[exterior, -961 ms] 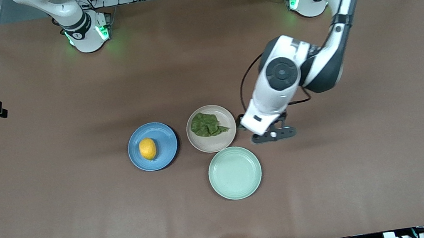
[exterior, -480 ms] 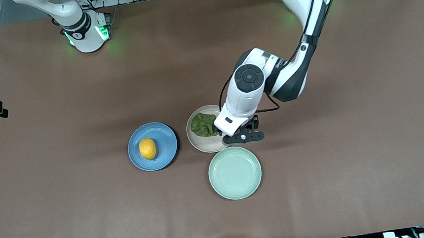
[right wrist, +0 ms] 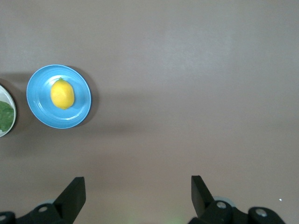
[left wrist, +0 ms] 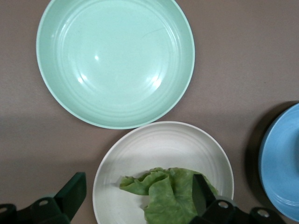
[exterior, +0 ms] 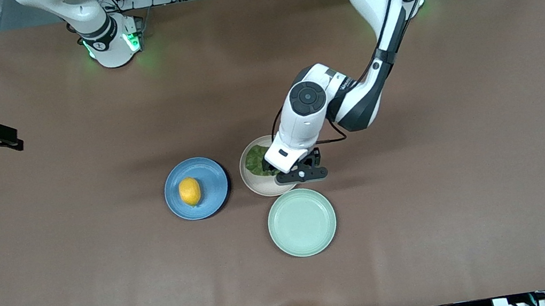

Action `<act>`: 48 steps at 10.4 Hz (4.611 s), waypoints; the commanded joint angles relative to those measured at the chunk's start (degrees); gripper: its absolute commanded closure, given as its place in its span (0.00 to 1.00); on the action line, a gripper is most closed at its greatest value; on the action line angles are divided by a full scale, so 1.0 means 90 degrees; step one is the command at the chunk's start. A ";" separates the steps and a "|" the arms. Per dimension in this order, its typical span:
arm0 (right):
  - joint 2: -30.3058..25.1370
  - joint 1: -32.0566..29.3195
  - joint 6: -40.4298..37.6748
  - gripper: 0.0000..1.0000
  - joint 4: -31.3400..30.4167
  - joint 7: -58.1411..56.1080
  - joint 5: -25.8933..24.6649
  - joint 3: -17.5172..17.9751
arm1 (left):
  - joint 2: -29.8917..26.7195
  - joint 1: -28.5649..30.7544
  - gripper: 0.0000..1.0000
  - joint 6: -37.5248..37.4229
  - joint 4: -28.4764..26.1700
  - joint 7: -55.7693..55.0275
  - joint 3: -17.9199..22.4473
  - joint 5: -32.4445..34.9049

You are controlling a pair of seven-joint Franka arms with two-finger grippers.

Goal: Pick lemon and lettuce from blue and beige plates
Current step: 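Lower the left gripper onto the lettuce while the right gripper reaches the lemon, then close the left gripper on the lettuce while the right gripper grasps the lemon, then carry the lettuce off the plate with the left gripper and release it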

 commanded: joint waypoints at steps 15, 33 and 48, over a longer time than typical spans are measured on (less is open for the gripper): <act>0.2499 0.1538 0.2666 0.00 -0.0506 0.1694 0.0781 -0.0003 | 0.0917 -0.0802 0.00 0.0599 0.0035 -0.0485 0.0128 0.0376; 0.3350 0.2261 0.4815 0.00 -0.1306 0.2007 0.0186 0.0065 | -0.0068 -0.0510 1.00 -0.0543 0.0036 -0.0778 0.0118 0.0747; 0.3565 0.2593 0.6406 0.10 -0.2263 0.2417 0.0176 0.0065 | -0.0734 0.2194 1.00 -0.1891 0.0035 0.1894 0.0099 0.0747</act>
